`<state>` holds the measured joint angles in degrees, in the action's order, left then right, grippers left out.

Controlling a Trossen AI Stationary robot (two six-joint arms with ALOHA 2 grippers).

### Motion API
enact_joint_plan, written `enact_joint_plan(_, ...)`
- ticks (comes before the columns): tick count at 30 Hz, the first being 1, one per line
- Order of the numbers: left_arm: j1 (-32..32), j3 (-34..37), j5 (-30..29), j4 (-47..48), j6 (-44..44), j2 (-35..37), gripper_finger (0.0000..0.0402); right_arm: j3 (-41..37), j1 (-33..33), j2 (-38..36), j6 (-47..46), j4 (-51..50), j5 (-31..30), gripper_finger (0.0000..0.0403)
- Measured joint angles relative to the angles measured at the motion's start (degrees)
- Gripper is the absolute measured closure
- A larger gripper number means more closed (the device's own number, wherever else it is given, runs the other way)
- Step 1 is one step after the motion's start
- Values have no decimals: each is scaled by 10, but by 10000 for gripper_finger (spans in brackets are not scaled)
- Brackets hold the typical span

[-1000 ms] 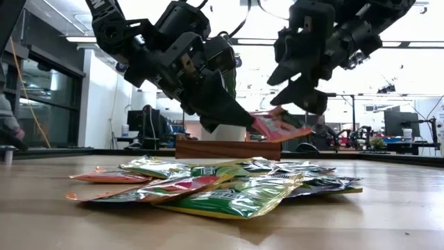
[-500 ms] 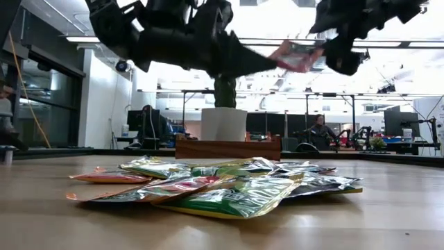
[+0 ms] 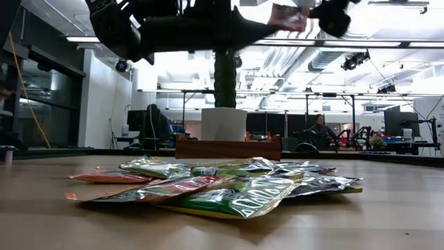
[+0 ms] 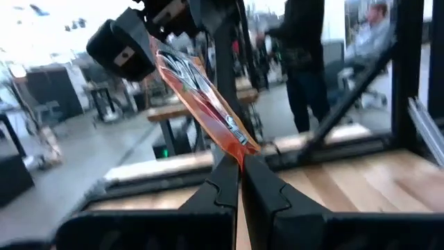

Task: Pick & Place Tea
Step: Put the orange tea bag into the right section of the wooden organizer

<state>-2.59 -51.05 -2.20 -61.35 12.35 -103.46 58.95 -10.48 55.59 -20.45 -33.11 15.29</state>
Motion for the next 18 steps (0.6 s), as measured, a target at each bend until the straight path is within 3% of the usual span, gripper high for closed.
enact_joint_plan(11, 0, 0, -33, -20, 12, 0, 401, 294, 0, 197, 130, -249, -15, 221)
enact_joint_plan(18, 0, -6, -41, -50, 35, 0, 401, 378, 0, 274, 135, -333, 11, 221)
